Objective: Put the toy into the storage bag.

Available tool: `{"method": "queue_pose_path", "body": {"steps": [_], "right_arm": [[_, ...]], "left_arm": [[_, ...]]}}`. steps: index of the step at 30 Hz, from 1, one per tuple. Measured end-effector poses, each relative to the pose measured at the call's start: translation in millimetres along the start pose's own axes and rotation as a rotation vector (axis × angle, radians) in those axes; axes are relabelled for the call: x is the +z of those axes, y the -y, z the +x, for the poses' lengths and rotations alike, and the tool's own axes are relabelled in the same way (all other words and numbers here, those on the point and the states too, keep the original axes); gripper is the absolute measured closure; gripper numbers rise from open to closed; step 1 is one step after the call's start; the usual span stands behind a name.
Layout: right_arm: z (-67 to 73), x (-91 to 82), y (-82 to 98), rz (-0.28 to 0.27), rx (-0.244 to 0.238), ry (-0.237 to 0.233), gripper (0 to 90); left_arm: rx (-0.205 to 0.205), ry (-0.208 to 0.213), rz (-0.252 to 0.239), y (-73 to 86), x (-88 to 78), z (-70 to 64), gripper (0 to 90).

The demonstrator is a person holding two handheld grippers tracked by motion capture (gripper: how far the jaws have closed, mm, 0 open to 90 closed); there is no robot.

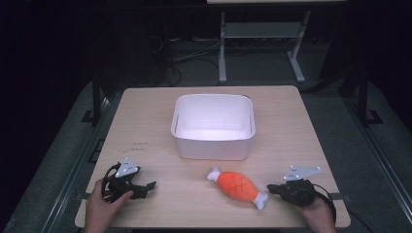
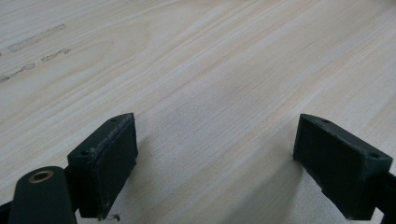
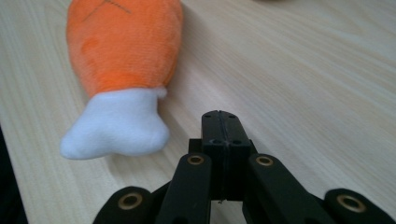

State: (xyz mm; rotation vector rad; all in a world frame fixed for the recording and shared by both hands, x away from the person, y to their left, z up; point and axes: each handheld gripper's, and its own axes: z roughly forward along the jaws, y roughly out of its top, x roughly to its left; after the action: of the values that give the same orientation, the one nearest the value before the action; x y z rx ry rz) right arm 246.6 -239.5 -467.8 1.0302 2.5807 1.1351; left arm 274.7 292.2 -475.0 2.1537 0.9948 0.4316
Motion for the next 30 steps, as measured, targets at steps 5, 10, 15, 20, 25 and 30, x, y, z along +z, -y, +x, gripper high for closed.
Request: {"method": "queue_pose_path", "body": {"steps": [5, 10, 15, 20, 25, 30], "right_arm": [[8.5, 1.6, -1.7, 0.009, -0.021, -0.03, 89.6], [15.8, 1.0, -3.4, 0.01, -0.037, -0.045, 89.6], [22.8, 0.8, -5.1, 0.014, -0.055, -0.062, 89.6], [28.9, 2.8, -6.9, 0.023, -0.076, -0.076, 89.6], [30.8, 2.6, -7.7, 0.022, -0.079, -0.073, 89.5], [26.8, -0.6, -8.2, 0.003, -0.04, -0.041, 81.8]], "left_arm": [[0.0, 0.0, 0.0, 0.0, 0.0, 0.0, 12.9], [0.0, 0.0, 0.0, 0.0, 0.0, 0.0, 12.9], [0.0, 0.0, 0.0, 0.0, 0.0, 0.0, 12.9], [0.0, 0.0, 0.0, 0.0, 0.0, 0.0, 12.9], [0.0, 0.0, 0.0, 0.0, 0.0, 0.0, 13.0], [0.0, 0.0, 0.0, 0.0, 0.0, 0.0, 12.9]]}}
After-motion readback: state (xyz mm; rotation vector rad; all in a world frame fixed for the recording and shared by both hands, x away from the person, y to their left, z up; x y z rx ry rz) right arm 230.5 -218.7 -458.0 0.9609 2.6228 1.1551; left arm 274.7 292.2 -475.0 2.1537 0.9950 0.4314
